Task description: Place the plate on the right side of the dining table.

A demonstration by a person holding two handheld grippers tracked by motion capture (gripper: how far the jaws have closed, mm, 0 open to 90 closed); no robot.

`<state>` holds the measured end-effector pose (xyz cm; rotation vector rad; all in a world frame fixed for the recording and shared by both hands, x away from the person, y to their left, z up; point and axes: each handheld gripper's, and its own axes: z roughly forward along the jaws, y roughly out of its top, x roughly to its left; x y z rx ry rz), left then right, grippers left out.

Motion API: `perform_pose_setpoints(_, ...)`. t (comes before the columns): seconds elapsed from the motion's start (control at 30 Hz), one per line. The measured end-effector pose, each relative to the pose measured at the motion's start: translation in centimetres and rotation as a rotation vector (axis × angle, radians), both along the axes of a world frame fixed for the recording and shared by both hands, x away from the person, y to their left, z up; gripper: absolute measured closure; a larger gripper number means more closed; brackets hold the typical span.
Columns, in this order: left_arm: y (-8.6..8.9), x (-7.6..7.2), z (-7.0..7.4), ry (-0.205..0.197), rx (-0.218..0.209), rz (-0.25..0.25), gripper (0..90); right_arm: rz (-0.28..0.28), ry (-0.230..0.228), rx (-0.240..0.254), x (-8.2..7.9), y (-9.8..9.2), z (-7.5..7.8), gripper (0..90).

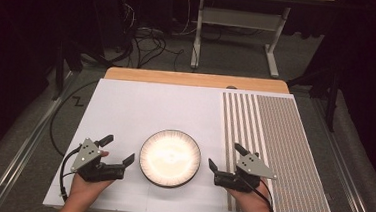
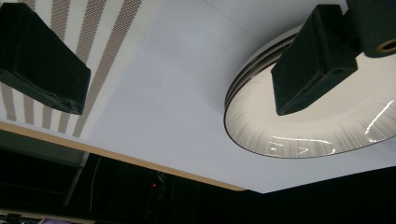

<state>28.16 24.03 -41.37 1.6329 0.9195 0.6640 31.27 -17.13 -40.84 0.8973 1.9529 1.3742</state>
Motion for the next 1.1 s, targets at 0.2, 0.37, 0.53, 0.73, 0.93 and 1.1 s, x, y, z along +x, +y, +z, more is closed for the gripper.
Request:
perform_pose_setpoints(0.2,-0.1,0.0,0.0,-0.001,-0.001,-0.001,4.8,0.014,0.006,-0.002,0.6,0.7,0.4,8.1)
perform_pose_setpoints(0.37,-0.1,0.1,0.0,-0.009,-0.003,-0.001,4.9,0.020,0.013,-0.005,1.7,1.2,1.4,12.5)
perform_pose_setpoints(0.53,-0.1,0.0,0.0,-0.015,-0.003,0.000,4.9,0.021,0.016,-0.014,2.6,2.0,2.4,16.7)
perform_pose_setpoints(0.73,0.0,0.0,0.0,-0.016,-0.005,0.000,4.9,0.012,0.030,-0.033,3.7,2.7,3.1,25.1)
perform_pose_setpoints(0.93,-0.1,-0.2,0.0,-0.024,-0.008,0.008,4.9,0.019,0.054,-0.040,4.3,2.4,3.5,41.2)
perform_pose_setpoints(1.1,-0.4,-0.2,0.0,-0.022,-0.006,0.001,4.9,0.061,0.078,-0.047,4.0,2.5,3.0,47.6)
